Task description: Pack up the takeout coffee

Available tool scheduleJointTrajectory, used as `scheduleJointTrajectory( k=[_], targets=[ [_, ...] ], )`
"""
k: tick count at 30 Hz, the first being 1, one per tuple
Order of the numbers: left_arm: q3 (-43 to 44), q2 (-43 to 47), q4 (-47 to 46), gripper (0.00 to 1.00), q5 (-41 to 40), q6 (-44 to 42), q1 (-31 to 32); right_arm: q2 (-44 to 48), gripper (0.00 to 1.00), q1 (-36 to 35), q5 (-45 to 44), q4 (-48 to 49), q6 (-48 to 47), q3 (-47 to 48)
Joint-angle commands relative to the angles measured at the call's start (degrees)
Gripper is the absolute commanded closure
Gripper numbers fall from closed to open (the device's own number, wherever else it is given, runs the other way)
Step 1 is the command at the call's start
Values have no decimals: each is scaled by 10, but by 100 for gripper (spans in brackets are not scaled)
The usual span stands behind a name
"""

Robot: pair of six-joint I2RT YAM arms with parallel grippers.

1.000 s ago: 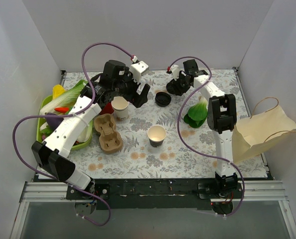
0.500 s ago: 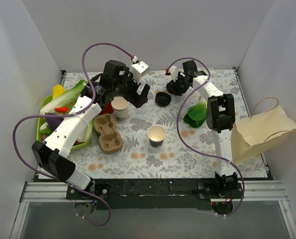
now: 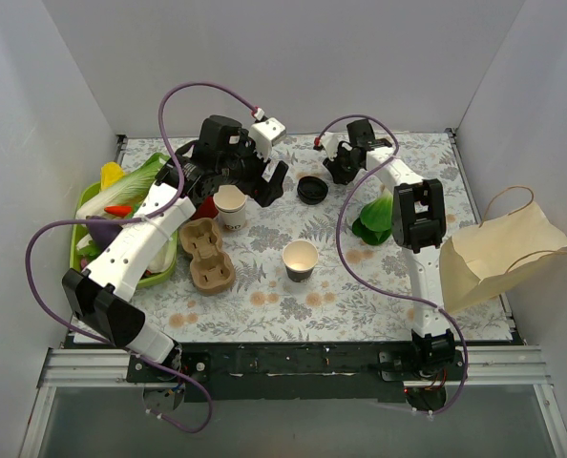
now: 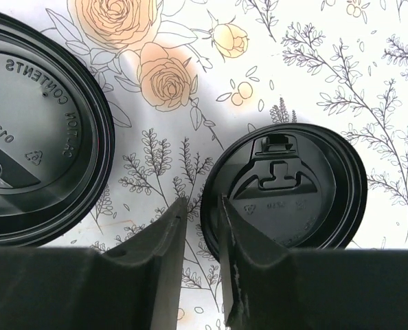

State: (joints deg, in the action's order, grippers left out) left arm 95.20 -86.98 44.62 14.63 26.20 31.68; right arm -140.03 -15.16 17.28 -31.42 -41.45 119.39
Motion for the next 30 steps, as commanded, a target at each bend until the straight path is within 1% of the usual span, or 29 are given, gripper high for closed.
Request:
scheduleJointTrajectory(
  k=[1,3,4,6,7,9,10,12,15,17,20,21,22,23,24,26,27,28,29,30],
  targets=[
    [5,0,3,11,10,-1,1,-8,72,-5,-7,7,-11,23],
    [5,1,2,11,12,0,1,-3,76,-5,-8,7,-8,17],
    [4,1,2,10,14,-1,1,4,82,-4,-10,8,-6,14],
    [1,2,0,11,13,1,2,11,86,-5,-20,14,-3,3],
    [0,2,-1,11,14,2,2,18,90,-4,-24,15,0,2],
    [0,4,-2,10,17,3,2,26,94,-5,-34,14,15,1],
    [1,5,-2,11,17,3,1,41,97,-5,-34,12,23,-2],
    [-1,8,-5,10,19,3,2,65,99,-4,-35,14,51,-15],
    [-11,15,-8,11,22,-2,1,125,99,-7,-25,7,83,-43],
    [-23,22,-12,11,24,-4,1,181,99,-7,-16,3,101,-66],
    [-46,35,-17,12,36,-4,1,256,99,-7,36,-19,140,-101],
    [-51,38,-19,12,43,-4,2,275,99,-7,91,-30,154,-111],
    [-59,43,-17,12,47,-2,2,313,99,-7,136,-55,154,-121],
    [-62,45,-16,12,49,-2,1,331,99,-7,180,-74,148,-145],
    [-65,49,-14,12,56,0,1,349,99,-7,256,-88,145,-156],
    [-80,64,-15,13,61,3,1,389,99,-16,311,-127,166,-179],
    [-86,70,-16,13,64,4,1,398,99,-16,360,-136,177,-205],
    [-92,78,-18,13,70,7,1,416,99,-17,379,-145,227,-223],
    [-107,91,-20,13,74,9,2,426,99,-17,398,-132,257,-248],
    [-115,99,-24,14,77,9,1,435,99,-17,441,-128,274,-301]
  ],
)
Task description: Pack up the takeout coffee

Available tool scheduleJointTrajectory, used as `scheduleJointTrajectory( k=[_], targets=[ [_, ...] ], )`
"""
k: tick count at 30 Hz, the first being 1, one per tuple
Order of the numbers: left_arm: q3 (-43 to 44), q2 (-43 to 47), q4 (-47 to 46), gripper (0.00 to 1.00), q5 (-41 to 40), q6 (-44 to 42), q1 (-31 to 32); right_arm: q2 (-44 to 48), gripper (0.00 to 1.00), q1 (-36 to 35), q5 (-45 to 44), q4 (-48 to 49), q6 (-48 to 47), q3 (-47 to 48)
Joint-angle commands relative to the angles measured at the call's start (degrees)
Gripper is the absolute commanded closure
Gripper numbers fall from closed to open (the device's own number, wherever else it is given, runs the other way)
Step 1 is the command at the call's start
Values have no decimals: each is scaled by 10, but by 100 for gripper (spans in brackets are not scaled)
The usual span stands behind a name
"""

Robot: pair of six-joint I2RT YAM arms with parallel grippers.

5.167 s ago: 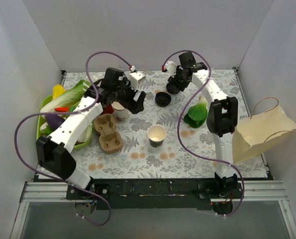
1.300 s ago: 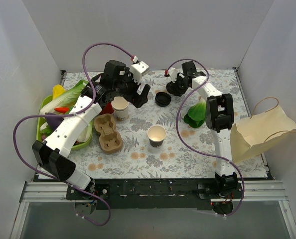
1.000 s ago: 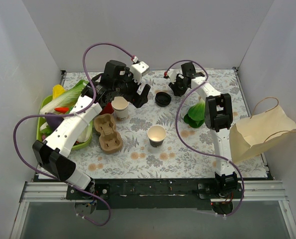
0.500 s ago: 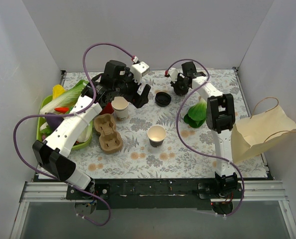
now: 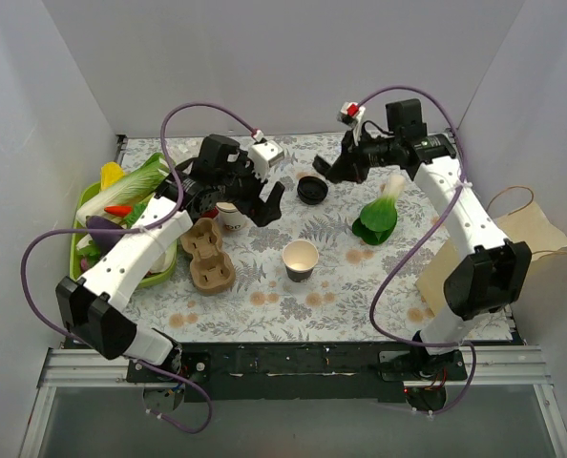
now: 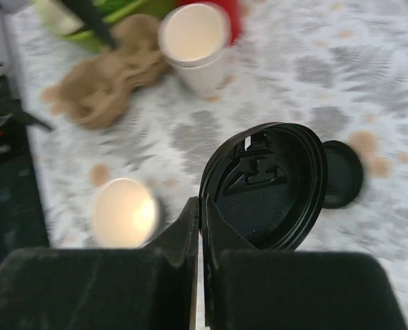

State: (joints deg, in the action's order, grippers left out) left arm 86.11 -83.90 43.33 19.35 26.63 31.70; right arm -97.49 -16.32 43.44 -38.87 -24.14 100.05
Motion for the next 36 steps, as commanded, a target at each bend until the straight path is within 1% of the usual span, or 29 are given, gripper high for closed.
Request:
scheduleJointTrajectory(
  k=[1,3,4,7,8,9,11,12,14,16,18,21,26,32,36],
  targets=[
    [-35,74,-13,14,37,6,2,24,99,-7,199,-49,118,-129],
    [-71,100,-26,14,44,4,1,39,99,-6,253,-7,181,-201],
    [-87,110,-32,14,51,2,1,43,99,-12,264,-2,196,-215],
    [-159,165,-75,13,87,-4,2,43,99,-28,307,0,210,-229],
    [-181,176,-86,12,113,-6,1,42,99,-31,320,6,225,-233],
    [-213,188,-111,12,122,-4,1,40,99,-34,349,30,237,-240],
    [-231,202,-122,11,150,1,2,36,99,-39,377,90,302,-274],
    [-234,197,-108,11,161,-17,1,35,99,-43,399,166,372,-286],
    [-229,179,-84,11,178,-35,2,27,99,-49,412,199,396,-296],
    [-225,174,-75,11,168,-37,1,20,99,-64,428,209,395,-288],
    [-224,165,-79,10,162,-40,2,20,99,-72,423,209,391,-288],
    [-212,147,-94,9,155,-27,2,26,99,-72,411,257,426,-319],
    [-218,118,-128,8,163,-34,2,25,99,-68,399,326,472,-371],
    [-219,78,-158,7,212,-33,3,23,99,-66,388,342,476,-391],
    [-236,64,-185,7,215,-35,9,20,99,-59,383,360,493,-401]
  ],
)
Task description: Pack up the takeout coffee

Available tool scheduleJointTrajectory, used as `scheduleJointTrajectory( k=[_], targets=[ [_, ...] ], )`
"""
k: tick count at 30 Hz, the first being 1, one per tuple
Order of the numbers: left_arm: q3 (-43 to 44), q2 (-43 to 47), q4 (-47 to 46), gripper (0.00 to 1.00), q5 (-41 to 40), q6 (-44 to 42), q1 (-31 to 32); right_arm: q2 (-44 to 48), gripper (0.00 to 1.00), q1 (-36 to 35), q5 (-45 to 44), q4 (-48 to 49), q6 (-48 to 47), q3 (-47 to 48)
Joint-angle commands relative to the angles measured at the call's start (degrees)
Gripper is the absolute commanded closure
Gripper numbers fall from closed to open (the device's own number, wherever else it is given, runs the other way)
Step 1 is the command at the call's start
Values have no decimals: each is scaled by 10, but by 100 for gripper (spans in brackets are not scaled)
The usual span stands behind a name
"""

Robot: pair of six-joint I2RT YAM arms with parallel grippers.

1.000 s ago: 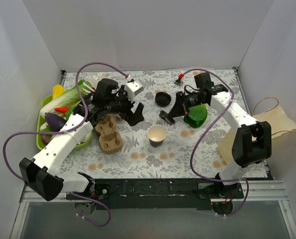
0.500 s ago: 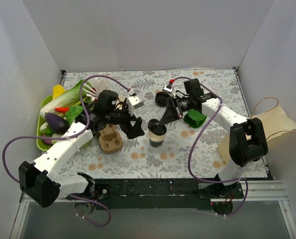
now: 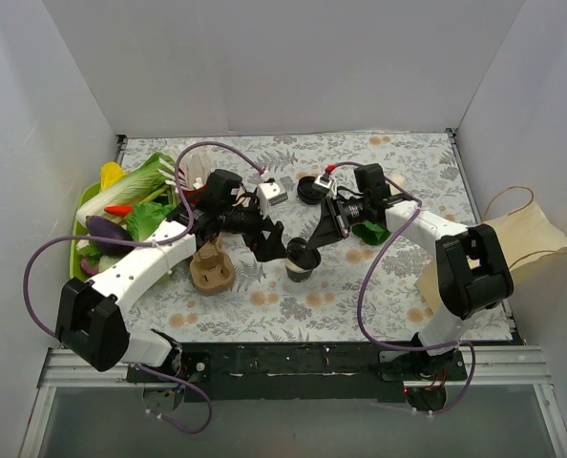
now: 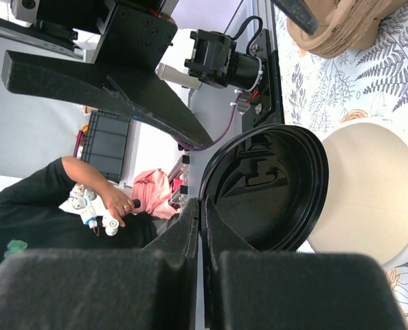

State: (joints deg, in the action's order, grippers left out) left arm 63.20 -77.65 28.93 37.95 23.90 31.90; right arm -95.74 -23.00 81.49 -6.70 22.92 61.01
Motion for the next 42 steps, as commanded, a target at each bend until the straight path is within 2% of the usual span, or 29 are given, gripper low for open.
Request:
scheduleJointTrajectory(
  k=[1,6,12,20,26,29,37,42],
  targets=[
    [-9,-7,-47,7,29,-6,8,2,99,10,1,38,23,-12],
    [-6,-36,-91,8,32,17,10,-4,99,30,-12,55,38,-24],
    [-19,-71,-154,8,34,70,13,-16,99,44,-8,131,107,-57],
    [-15,-84,-159,8,27,74,14,-13,97,47,-12,159,136,-78],
    [-44,-73,-158,9,22,76,14,-11,94,47,-10,187,165,-89],
    [-55,-69,-159,9,26,75,15,-13,91,48,-13,190,164,-88],
    [-60,-67,-162,9,54,90,15,-16,73,49,-19,186,163,-77],
    [-65,-62,-166,8,63,98,15,-19,69,53,-25,142,125,-66]
  ],
)
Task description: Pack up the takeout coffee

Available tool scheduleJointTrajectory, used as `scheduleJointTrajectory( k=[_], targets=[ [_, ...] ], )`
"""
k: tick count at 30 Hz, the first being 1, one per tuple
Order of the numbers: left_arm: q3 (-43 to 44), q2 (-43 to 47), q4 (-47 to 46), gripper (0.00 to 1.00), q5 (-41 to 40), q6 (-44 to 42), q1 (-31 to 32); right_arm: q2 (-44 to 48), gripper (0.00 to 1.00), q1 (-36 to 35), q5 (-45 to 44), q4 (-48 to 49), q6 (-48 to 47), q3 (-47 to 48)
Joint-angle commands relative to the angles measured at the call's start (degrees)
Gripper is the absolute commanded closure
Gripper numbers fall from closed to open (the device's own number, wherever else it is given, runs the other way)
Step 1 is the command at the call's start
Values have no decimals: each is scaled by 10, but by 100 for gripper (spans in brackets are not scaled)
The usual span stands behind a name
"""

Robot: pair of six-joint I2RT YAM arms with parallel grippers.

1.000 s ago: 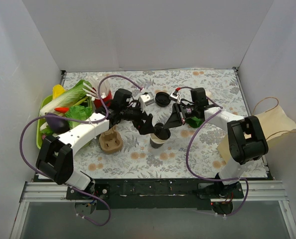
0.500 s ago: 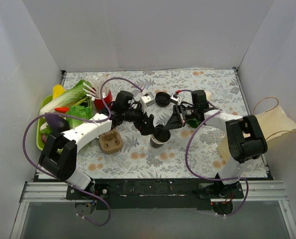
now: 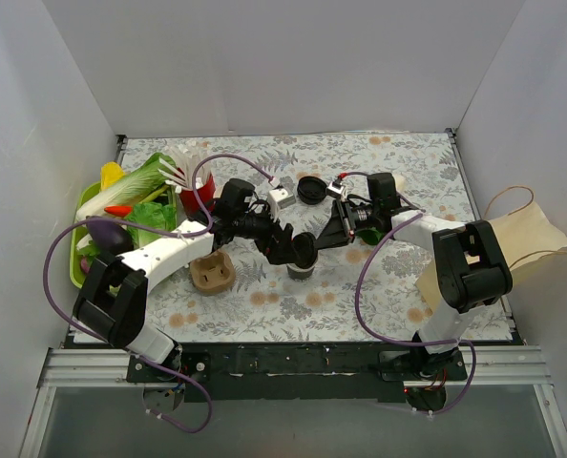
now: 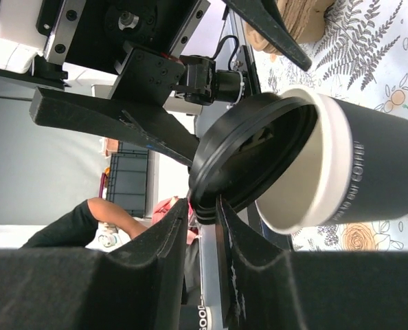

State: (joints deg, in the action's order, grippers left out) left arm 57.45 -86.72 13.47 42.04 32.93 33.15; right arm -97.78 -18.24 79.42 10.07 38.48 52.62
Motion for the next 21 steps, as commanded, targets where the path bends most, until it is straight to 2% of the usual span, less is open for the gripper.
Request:
scheduleJointTrajectory(
  k=[1,15,21],
  targets=[
    [-8,29,-12,8,23,8,3,0,69,7,-7,-33,-37,21],
    [0,24,-26,8,1,19,3,-4,70,19,-46,-145,-136,51],
    [8,14,-24,8,-16,22,3,3,69,22,-65,-145,-130,47]
  ],
)
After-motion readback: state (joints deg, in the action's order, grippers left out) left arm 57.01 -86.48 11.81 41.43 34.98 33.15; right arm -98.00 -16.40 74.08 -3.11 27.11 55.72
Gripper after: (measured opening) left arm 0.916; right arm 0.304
